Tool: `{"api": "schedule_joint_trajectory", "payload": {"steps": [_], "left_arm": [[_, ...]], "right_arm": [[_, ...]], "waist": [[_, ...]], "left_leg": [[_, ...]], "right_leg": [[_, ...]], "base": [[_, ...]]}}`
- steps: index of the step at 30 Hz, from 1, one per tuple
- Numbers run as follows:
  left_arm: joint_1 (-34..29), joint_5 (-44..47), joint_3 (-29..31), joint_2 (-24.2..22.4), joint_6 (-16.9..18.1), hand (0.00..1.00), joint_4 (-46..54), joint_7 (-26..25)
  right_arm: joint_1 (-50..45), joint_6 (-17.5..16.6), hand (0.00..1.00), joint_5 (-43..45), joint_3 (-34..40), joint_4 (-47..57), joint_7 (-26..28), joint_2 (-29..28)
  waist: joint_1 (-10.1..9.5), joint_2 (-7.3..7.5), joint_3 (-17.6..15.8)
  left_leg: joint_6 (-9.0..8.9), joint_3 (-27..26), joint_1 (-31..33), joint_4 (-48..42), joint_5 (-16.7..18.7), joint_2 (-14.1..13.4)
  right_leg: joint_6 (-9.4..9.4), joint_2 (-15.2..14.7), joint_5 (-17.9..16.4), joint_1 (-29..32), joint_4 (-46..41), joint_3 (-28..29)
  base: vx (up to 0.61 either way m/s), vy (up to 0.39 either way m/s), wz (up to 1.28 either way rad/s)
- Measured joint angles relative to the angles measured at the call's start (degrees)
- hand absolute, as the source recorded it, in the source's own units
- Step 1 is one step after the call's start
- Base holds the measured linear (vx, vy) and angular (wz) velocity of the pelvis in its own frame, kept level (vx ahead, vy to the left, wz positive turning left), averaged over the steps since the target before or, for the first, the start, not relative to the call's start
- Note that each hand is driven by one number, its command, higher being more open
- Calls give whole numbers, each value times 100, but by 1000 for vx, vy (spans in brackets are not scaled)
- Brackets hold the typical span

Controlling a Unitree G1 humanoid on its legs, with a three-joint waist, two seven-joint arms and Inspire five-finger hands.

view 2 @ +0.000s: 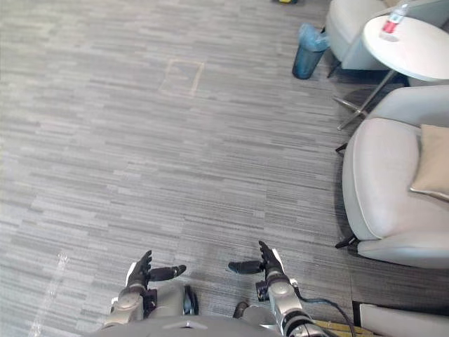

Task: Organize the slippers on the shoe rack

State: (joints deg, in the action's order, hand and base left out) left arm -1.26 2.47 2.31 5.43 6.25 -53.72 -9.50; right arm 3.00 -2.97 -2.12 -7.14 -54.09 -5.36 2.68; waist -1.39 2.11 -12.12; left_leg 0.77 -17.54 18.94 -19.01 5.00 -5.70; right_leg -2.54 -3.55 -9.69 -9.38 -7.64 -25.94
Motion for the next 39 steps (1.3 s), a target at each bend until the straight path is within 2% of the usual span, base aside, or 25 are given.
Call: {"api": "schedule_joint_trajectory", "payload": {"steps": [1,3,6,7,8,10,14,17,18,19,20,21,23,24,25,26,27,28,29,32,33,34,36,38,39], "left_arm": [[-35,41,-19,-25,6,100,67,7],[80,3,-106,151,13,100,91,-4],[4,-40,-111,170,-19,100,52,32],[-13,-39,-94,170,-20,100,52,30],[-68,-35,-96,168,-20,100,50,14],[-101,-28,-160,156,-35,100,-12,5],[-135,-46,-387,125,-53,100,-83,38],[-117,-90,-432,103,-56,100,-189,53],[-131,-93,-433,96,-56,100,-209,56],[-135,-93,-435,92,-56,100,-211,56],[-174,-95,-430,67,-52,100,-220,56],[-199,-99,-414,14,-46,100,-233,62],[-201,-156,-392,-84,-55,100,-248,126],[-179,-204,-170,-145,-56,100,-222,136],[-181,-204,-162,-144,-56,100,-218,136],[-218,-201,-44,-193,-53,100,-122,124],[-274,-201,145,-239,-46,100,80,109],[-264,-202,136,-163,-39,100,152,116],[-263,-202,137,-161,-39,100,176,115],[-120,-199,125,-139,-2,100,219,122],[-107,-198,120,-139,1,100,224,117],[-120,-173,69,-155,15,100,228,97],[-10,-185,-10,14,15,100,158,77],[42,-172,-80,57,-12,100,72,99],[18,-167,-94,57,-14,100,54,84]], "right_arm": [[-50,-14,100,0,-12,-16,-2,7],[-7,-5,100,1,-115,-31,-12,-142],[198,-6,100,-3,-138,-35,-7,-316],[237,-7,100,-3,-147,-38,-1,-345],[277,-7,100,-2,-167,-65,18,-410],[247,-9,100,-2,-223,-39,37,-485],[179,-13,100,0,-424,173,44,-478],[115,-14,100,5,-425,185,42,-456],[10,-5,100,4,-428,161,40,-431],[-5,-4,100,3,-429,159,40,-428],[-76,-1,100,2,-431,153,41,-401],[-3,9,100,-1,-429,152,39,-382],[-5,22,100,-2,-406,156,26,-326],[-111,40,100,-4,-417,235,30,-275],[-121,42,100,-4,-417,239,30,-275],[-233,48,100,-3,-417,327,27,-260],[-335,47,100,2,-416,445,6,-311],[-337,38,100,2,-413,507,4,-336],[-332,30,100,3,-407,518,4,-335],[-180,18,100,2,-277,458,-31,-324],[-180,19,100,2,-266,425,-30,-307],[-207,25,100,-1,-258,241,-25,-252],[-182,33,100,-5,-287,80,-22,-364],[-188,42,100,-11,-285,34,-20,-361],[-171,48,100,-18,-285,-31,-20,-373]], "waist": [[-42,-4,19],[-80,376,89],[-131,403,73],[-143,371,49],[-150,302,6],[-104,205,-72],[91,75,-140],[178,38,-168],[191,48,-156],[191,43,-152],[178,0,-58],[141,-162,-9],[235,-228,6],[260,-272,-10],[257,-275,-8],[207,-318,11],[112,-295,24],[61,-234,52],[50,-223,55],[-87,-144,-15],[-102,-137,-19],[-182,-171,-7],[-107,163,-16],[-122,155,-5],[-134,178,-13]], "left_leg": [[337,3,49,48,-363,-8],[400,106,65,192,-325,329],[475,218,-298,274,5,621],[487,256,-431,288,77,632],[470,388,-803,391,197,629],[461,629,-1391,701,291,623],[429,1131,-2193,1247,382,582],[263,1446,-2594,1394,630,509],[140,1612,-2806,1399,828,515],[120,1642,-2832,1399,853,509],[21,1757,-2942,1380,1033,402],[-101,1826,-2887,1171,1114,250],[-153,1884,-2592,145,1127,245],[-729,1779,-1955,-1758,924,86],[-757,1775,-1916,-1822,922,74],[-953,1573,-1547,-2830,860,-153],[-814,918,-992,-3976,940,-748],[-652,572,-588,-3894,1026,-971],[-630,509,-503,-3795,1048,-997],[-485,636,86,-1390,907,-649],[-503,782,133,-842,687,-527],[-483,1081,-38,-127,-576,-273],[-297,1070,-80,-280,-251,-17],[-234,1037,-66,-604,114,-26],[-178,867,-337,-664,473,-34]], "right_leg": [[-152,25,-157,-44,-103,-33],[-206,-198,-153,-73,-103,-48],[-534,-486,119,-165,-690,-11],[-507,-558,176,-115,-1064,9],[-163,-728,505,153,-2199,162],[-39,-719,-82,657,-3524,509],[224,-300,-617,1860,-3090,721],[9,19,25,2475,-933,1000],[22,48,781,2485,-456,1153],[31,60,874,2465,-475,1185],[355,188,1209,2425,-542,1372],[456,263,894,2478,-868,1284],[465,187,489,2285,-1060,1109],[487,185,302,1694,-828,926],[492,187,297,1667,-820,921],[524,271,242,1348,-678,889],[545,389,141,677,-293,872],[530,388,131,309,64,877],[528,387,133,255,139,882],[264,125,-19,-150,433,913],[184,77,-72,-231,460,918],[0,48,-189,-484,533,1069],[-11,-262,-155,-523,352,1176],[-23,-360,-151,-273,-306,1355],[-59,-539,-129,126,-1526,1556]], "base": [[293,60,74],[392,65,66],[512,121,45],[403,168,26],[442,169,35],[376,103,45],[317,-11,66],[462,-102,64],[396,-131,50],[555,-202,55],[603,-224,27],[607,-224,35],[610,-217,56],[683,-246,63],[427,-157,51],[479,-147,13],[449,-108,15],[535,-116,5],[425,-26,-11],[460,131,-15],[477,214,-21],[518,220,-6],[586,242,16],[551,270,-7],[386,179,-39]]}}
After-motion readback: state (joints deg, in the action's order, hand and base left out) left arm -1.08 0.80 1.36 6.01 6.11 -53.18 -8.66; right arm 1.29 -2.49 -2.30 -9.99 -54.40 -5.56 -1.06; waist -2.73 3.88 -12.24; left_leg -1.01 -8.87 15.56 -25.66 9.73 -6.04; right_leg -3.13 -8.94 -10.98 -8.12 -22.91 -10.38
